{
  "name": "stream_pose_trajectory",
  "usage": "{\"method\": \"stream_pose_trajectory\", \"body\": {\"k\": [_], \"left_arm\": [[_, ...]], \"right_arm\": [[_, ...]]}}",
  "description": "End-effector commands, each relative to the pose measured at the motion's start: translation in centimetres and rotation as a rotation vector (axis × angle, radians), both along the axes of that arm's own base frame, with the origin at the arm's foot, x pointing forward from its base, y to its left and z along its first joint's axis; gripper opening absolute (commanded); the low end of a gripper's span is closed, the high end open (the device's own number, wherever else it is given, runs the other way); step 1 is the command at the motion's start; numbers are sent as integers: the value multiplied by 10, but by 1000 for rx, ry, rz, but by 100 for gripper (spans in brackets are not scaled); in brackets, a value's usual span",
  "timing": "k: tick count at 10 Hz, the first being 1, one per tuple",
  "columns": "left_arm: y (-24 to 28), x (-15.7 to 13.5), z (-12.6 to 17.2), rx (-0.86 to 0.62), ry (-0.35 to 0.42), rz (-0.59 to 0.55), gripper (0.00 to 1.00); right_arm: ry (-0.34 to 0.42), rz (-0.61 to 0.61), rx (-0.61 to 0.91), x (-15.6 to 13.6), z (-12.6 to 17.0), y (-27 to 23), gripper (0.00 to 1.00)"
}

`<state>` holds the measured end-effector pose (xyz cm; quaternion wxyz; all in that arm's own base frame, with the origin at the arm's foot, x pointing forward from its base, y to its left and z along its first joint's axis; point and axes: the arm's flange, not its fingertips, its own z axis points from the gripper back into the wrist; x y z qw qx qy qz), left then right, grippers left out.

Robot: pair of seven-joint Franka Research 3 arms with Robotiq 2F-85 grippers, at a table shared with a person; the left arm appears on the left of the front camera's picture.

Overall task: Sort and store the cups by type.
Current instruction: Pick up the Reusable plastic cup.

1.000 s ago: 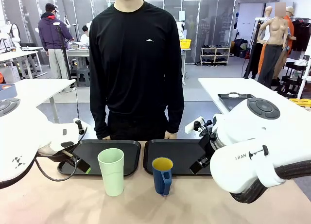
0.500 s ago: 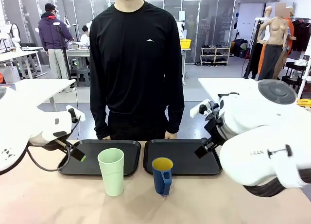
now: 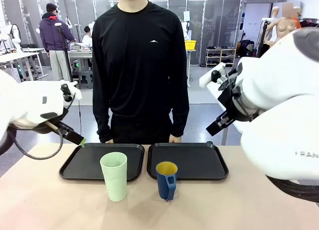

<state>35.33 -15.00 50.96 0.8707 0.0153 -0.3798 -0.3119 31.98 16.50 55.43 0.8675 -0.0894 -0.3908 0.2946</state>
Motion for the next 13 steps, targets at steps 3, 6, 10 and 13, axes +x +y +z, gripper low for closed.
{"method": "stream_pose_trajectory", "body": {"k": [3, 6, 10, 13], "left_arm": [[2, -54, 28, 17, -52, 1, 100], [2, -68, 34, 19, -94, -13, 100], [4, -62, 33, 27, -102, -2, 100], [14, -39, 26, 42, -88, 20, 100]], "right_arm": [[-24, -94, -27, -33, 24, 8, 100], [-25, -103, -11, -44, 25, 7, 100], [-30, -114, -15, -41, 22, 3, 100], [22, -106, 7, -19, 11, -3, 100]]}}
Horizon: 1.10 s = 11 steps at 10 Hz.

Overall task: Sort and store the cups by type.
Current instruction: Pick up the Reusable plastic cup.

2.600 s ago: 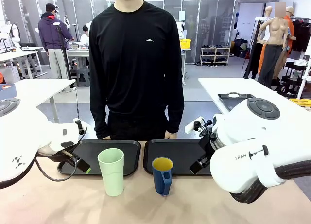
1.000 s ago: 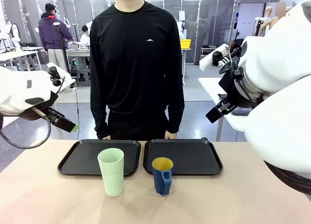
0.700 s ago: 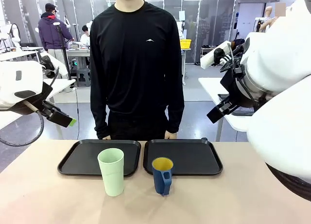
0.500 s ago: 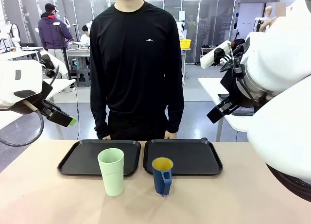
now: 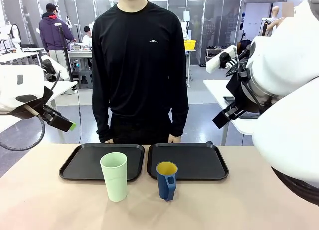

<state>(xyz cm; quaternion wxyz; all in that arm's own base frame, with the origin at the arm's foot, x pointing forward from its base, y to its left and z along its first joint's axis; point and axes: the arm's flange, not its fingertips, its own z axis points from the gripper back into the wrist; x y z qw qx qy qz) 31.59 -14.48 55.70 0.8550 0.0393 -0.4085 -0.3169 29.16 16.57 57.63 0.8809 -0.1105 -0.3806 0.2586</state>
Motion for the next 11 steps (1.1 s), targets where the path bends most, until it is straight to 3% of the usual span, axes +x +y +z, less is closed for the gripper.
{"method": "stream_pose_trajectory", "body": {"k": [1, 7, 11], "left_arm": [[14, 8, -25, 14, 4, 38, 100], [44, 82, -75, -7, 118, 27, 100], [67, 98, -94, -11, 88, 25, 100]], "right_arm": [[26, -12, 26, 18, -16, -6, 100], [154, 32, 81, 87, -71, -24, 100], [205, 68, 140, 109, -101, -36, 100]]}}
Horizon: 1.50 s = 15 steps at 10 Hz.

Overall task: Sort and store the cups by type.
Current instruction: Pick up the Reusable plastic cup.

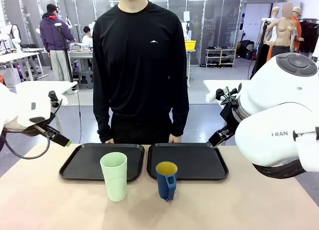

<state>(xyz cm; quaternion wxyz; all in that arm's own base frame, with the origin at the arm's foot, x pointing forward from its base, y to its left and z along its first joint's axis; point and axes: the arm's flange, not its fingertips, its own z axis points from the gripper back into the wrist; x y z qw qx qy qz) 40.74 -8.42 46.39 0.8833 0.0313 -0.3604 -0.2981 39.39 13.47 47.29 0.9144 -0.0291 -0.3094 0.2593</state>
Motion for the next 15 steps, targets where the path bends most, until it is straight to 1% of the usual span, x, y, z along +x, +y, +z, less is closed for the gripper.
{"method": "stream_pose_trajectory", "body": {"k": [1, 2, 3, 6, 8, 9, 15], "left_arm": [[10, 11, -5, -10, -19, -16, 100], [13, 16, -9, -15, -2, 9, 100], [17, 20, -12, -22, -1, -1, 100], [22, 30, -18, -26, 12, -4, 100], [23, 34, -19, -15, 35, 47, 100], [17, 22, -19, -15, 31, 26, 100], [17, 22, -19, -15, 31, 26, 100]], "right_arm": [[11, 44, 31, 13, -4, -8, 100], [20, 41, 36, 17, -8, -10, 100], [27, 31, 34, 21, -12, -14, 100], [14, 25, 44, 24, -13, -20, 100], [12, 22, 33, 21, -12, -18, 100], [27, 1, 30, 19, -12, -15, 100], [27, 1, 30, 19, -12, -15, 100]]}}
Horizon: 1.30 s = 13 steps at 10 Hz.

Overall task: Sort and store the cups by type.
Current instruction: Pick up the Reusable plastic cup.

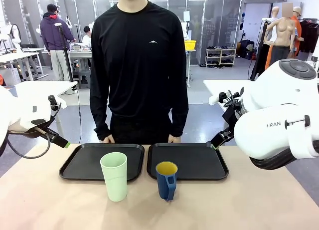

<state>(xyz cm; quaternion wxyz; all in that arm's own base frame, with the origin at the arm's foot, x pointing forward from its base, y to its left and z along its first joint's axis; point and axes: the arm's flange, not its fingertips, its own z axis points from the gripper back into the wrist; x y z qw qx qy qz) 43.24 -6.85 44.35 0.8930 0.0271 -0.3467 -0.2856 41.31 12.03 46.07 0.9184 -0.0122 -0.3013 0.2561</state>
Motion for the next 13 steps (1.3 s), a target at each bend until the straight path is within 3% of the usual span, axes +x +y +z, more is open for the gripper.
{"method": "stream_pose_trajectory", "body": {"k": [1, 13], "left_arm": [[2, -3, 1, -6, -2, 0, 100], [2, -3, 1, -6, -2, 0, 100]], "right_arm": [[1, -1, 2, 0, 0, -1, 100], [1, -1, 2, 0, 0, -1, 100]]}}
